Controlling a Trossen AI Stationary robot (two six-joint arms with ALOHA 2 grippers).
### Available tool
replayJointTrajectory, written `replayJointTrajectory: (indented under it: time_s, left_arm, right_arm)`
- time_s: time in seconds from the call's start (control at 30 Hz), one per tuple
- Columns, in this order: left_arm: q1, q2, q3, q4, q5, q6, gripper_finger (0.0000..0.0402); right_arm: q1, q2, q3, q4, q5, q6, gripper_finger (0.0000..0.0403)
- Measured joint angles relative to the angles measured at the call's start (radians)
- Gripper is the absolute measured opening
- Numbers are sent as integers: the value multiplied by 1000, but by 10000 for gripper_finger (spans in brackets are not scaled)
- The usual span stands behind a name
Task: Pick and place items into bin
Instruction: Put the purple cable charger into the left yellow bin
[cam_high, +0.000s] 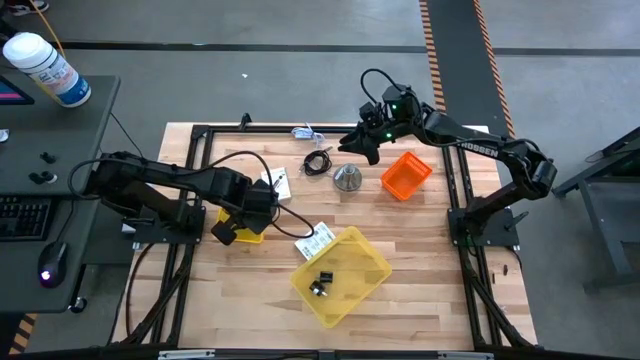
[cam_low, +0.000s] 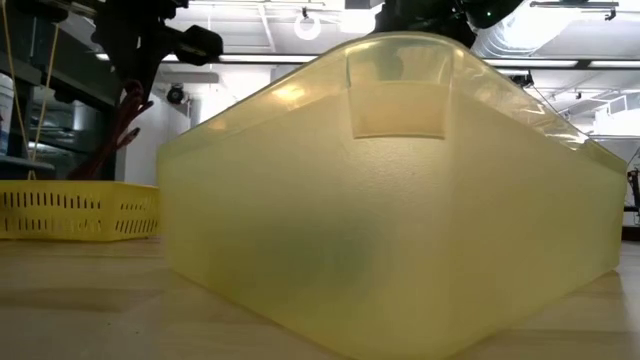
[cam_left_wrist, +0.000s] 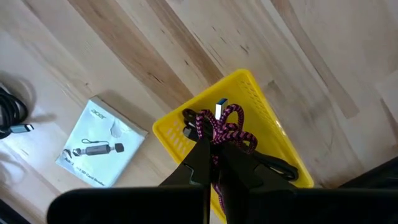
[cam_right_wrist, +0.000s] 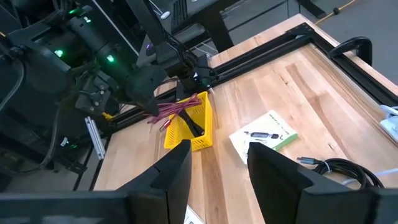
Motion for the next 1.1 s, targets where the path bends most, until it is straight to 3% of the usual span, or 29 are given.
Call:
replayJointTrajectory:
  time_s: [0.9, 1.1]
  left_arm:
    - [0, 0, -99, 71, 27, -4, 0]
    - [0, 0, -99, 75, 35, -27, 19]
  right_arm:
    - [0, 0, 0, 0, 1, 0, 147]
    - [0, 0, 0, -1, 1, 0, 149]
